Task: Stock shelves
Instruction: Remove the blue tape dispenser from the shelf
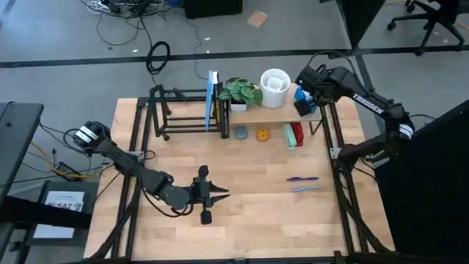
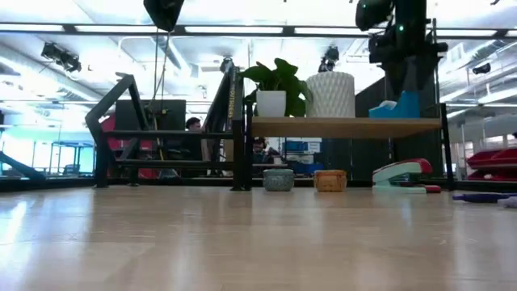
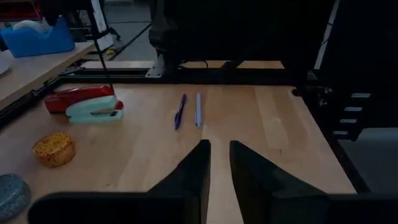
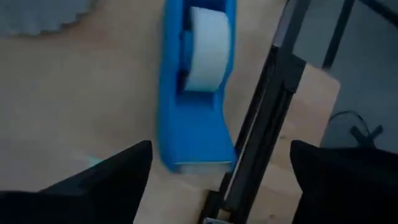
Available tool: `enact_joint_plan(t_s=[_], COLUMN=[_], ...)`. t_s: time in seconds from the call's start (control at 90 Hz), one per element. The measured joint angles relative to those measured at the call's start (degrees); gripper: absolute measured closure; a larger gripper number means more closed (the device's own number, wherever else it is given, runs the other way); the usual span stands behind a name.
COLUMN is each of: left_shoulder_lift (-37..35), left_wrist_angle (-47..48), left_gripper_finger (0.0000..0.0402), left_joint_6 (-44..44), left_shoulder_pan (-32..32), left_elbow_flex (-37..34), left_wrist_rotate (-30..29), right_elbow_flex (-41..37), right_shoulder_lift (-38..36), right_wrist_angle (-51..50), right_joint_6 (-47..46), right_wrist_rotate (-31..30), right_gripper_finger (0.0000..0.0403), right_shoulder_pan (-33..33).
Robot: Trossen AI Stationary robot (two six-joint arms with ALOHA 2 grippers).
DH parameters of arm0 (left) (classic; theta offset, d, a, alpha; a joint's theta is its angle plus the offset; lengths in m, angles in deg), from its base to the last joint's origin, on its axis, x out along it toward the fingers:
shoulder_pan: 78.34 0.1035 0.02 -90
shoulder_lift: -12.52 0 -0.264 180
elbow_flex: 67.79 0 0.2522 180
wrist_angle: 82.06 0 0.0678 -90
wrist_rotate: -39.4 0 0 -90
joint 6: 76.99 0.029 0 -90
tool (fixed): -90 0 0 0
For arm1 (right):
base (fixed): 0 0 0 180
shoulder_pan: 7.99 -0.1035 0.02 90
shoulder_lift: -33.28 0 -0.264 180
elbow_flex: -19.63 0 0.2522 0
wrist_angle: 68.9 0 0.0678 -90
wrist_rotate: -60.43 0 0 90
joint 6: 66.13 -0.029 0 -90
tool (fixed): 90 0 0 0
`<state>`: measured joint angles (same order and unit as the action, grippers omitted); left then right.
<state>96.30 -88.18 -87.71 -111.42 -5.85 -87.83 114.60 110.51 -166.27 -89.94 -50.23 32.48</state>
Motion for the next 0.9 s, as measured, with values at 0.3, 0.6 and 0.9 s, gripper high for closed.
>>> enact_joint_plan(t_s=[0.3,0.6,0.9], left_shoulder_lift=[0.0,0.0,0.0], left_wrist_angle=[0.0,0.0,0.0], left_gripper_finger=[0.0360,0.0360,0.0360], left_joint_6=[-0.4,-0.5,-0.5], left_shoulder_pan=[0.0,0.0,0.0], left_elbow_flex=[0.0,0.0,0.0], left_wrist_rotate=[0.0,0.0,0.0], right_elbow_flex=[0.0,-3.7,-5.7], right_shoulder_lift=[0.5,3.4,3.3], right_wrist_angle=[3.1,4.4,5.9], right_joint_6=[3.0,4.3,4.5], right_wrist_rotate=[8.8,10.6,10.4], right_gripper_finger=[0.0081,0.0108,0.0129], right_shoulder_pan=[4.6,4.3,4.6])
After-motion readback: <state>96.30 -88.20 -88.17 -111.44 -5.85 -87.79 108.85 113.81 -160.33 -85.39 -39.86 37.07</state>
